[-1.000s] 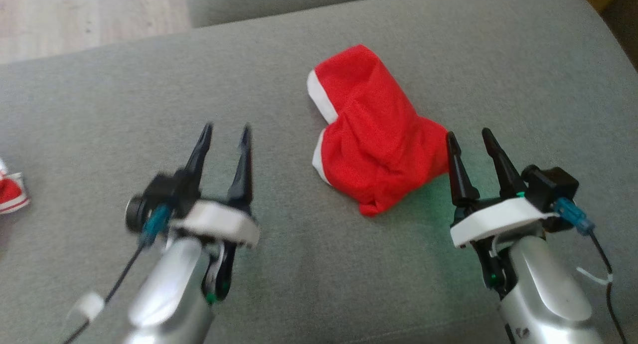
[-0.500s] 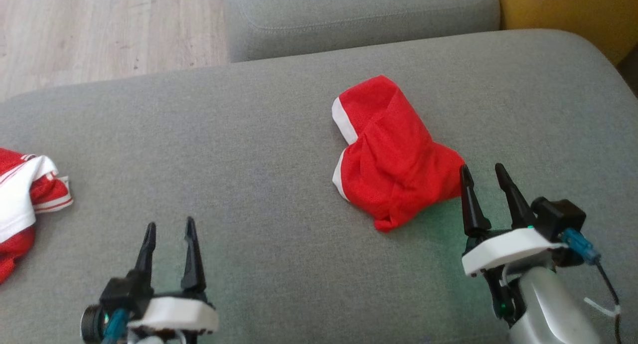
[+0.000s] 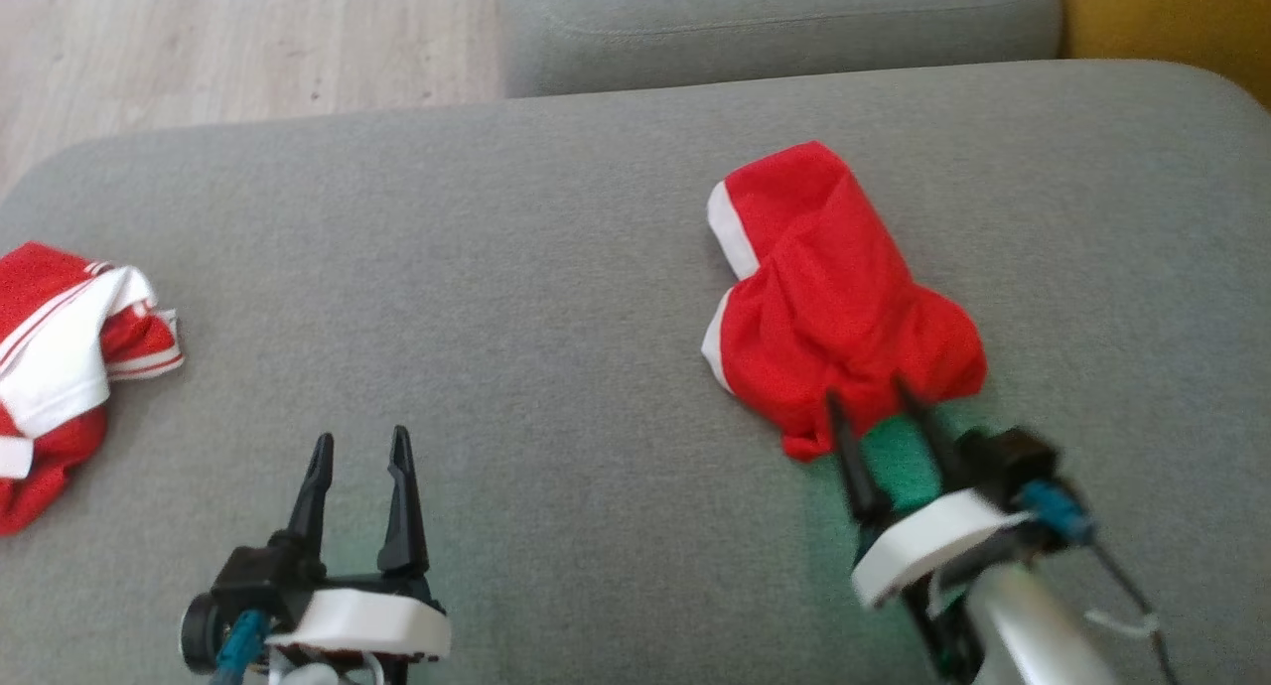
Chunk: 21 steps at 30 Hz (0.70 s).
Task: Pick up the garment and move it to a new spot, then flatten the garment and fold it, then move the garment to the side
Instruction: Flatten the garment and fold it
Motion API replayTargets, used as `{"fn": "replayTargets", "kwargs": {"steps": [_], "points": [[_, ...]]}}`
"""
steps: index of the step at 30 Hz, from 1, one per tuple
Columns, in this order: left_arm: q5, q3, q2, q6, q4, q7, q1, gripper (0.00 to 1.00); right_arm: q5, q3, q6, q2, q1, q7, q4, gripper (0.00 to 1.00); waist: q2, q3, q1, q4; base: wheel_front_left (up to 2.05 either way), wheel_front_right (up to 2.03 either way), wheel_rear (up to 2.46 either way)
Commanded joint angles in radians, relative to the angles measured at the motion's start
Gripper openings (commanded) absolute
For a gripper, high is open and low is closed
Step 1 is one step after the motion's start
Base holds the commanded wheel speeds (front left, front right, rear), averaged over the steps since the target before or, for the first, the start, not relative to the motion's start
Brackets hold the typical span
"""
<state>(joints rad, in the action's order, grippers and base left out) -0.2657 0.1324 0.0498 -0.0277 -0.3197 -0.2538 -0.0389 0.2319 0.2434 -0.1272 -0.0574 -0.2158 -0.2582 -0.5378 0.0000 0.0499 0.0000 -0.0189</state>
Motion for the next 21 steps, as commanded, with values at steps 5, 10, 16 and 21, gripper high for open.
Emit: {"fn": "replayTargets", "kwargs": {"steps": [5,10,16,21], "points": [[-0.021,0.008,0.001,0.005,0.017,-0.008,-0.042,1.0,0.031,0.093,-0.003,0.007,-0.041,0.032,-0.133,1.0,0.0,0.023,0.0,0.043,0.0,0.0,0.0],[-0.018,0.011,0.001,0.011,0.018,-0.008,-0.047,1.0,0.023,0.076,-0.003,0.007,-0.069,0.018,-0.209,1.0,0.0,0.039,0.0,0.068,0.0,0.0,0.0],[-0.016,0.006,0.001,0.009,0.019,-0.008,-0.05,1.0,0.075,0.084,-0.003,0.007,-0.087,0.002,-0.222,1.0,0.0,0.051,0.0,0.072,0.0,0.0,0.0],[-0.026,0.024,0.001,0.011,0.015,-0.008,-0.055,1.0,0.13,0.081,-0.003,0.007,-0.077,-0.002,-0.215,0.0,0.0,0.051,0.0,0.062,0.0,0.0,0.0]]}}
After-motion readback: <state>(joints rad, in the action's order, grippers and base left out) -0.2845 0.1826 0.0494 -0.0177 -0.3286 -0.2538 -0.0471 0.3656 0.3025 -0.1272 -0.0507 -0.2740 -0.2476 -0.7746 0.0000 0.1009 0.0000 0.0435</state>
